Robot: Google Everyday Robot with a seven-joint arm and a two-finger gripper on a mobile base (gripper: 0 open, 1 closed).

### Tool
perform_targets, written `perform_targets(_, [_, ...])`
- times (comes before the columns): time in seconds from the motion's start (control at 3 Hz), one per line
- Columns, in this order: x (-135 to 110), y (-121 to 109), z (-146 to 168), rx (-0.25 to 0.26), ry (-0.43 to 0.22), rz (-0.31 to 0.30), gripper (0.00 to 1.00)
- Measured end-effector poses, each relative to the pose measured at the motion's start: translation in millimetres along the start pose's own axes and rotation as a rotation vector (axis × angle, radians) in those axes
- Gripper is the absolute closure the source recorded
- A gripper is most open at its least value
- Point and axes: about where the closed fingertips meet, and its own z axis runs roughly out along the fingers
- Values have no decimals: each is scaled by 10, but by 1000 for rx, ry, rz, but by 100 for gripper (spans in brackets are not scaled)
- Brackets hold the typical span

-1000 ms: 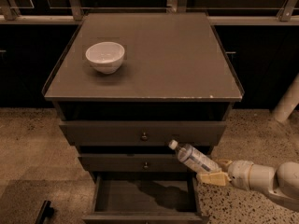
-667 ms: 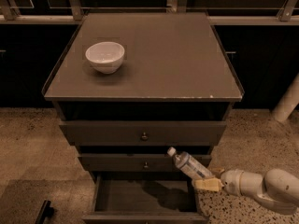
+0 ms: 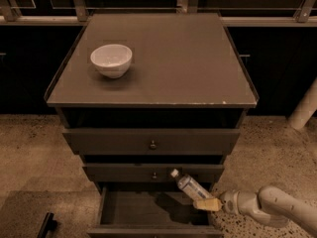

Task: Place blue plastic bottle into bottom drawer

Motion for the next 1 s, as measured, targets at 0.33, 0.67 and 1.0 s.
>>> perform_targets(0.33, [43,-10,52,-5,5,6,100])
perform_targets(0.67, [148,-99,120,-4,9,41,100])
perform_targets(1.0, [306,-284,335,-18,33,94,100])
